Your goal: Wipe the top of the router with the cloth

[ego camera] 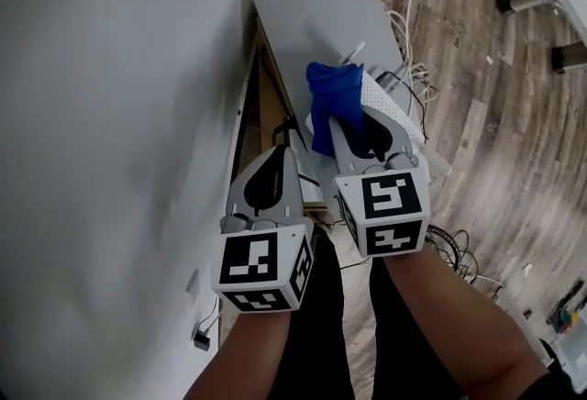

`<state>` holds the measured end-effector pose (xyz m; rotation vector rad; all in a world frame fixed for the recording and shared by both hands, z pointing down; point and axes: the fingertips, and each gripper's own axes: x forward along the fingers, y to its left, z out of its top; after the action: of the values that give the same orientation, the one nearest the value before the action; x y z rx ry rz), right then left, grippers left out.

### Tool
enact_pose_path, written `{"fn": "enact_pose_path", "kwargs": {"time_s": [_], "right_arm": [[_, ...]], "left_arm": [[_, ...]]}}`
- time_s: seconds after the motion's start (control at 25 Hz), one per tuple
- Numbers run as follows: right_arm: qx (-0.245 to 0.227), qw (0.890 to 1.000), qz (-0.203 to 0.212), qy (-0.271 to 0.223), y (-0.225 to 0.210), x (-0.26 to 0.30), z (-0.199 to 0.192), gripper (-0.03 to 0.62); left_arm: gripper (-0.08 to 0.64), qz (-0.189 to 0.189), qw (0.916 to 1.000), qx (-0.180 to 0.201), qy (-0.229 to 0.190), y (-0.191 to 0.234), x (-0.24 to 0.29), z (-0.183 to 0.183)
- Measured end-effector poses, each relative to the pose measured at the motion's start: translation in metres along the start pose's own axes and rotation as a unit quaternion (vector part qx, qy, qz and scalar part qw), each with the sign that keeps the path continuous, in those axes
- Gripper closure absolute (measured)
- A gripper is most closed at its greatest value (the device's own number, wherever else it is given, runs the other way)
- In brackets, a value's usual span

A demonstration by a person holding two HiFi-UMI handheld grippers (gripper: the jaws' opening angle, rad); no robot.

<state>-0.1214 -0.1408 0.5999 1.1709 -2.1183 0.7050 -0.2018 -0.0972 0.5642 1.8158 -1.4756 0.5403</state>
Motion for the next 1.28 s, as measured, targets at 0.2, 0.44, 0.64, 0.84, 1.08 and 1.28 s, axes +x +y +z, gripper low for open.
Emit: {"fn": "enact_pose_path", "kwargs": {"time_s": [0.2,0.44,0.64,0.84,1.08,1.28], "right_arm": [[0.022,0.999,-0.03,0.0,-0.029,-0.014,-0.01,0.474],[0.049,0.996,-0.072,0.0,-0.052,-0.04,-0.017,0.474],[0.053,0.995,-0.08,-0.007,-0.06,-0.054,-0.007,0.474],[0.031,0.997,-0.073,0.006,-0.056,-0.027,0.0,0.474],[0.024,0.997,-0.068,-0.009,-0.047,0.0,0.015,0.474],[0.022,0.997,-0.07,-0.018,-0.039,-0.011,0.025,0.474]], "left_arm": [[0.56,-0.02,0.9996,0.017,0.008,-0.02,0.014,0.001],[0.56,-0.047,0.9978,0.047,0.01,-0.043,0.018,0.014],[0.56,-0.053,0.9968,0.059,-0.005,-0.058,0.011,0.04],[0.56,-0.051,0.9976,0.044,-0.017,-0.056,0.003,0.05],[0.56,-0.047,0.9983,0.03,-0.018,-0.038,0.0,0.038],[0.56,-0.044,0.9983,0.021,-0.031,-0.027,-0.004,0.048]]}}
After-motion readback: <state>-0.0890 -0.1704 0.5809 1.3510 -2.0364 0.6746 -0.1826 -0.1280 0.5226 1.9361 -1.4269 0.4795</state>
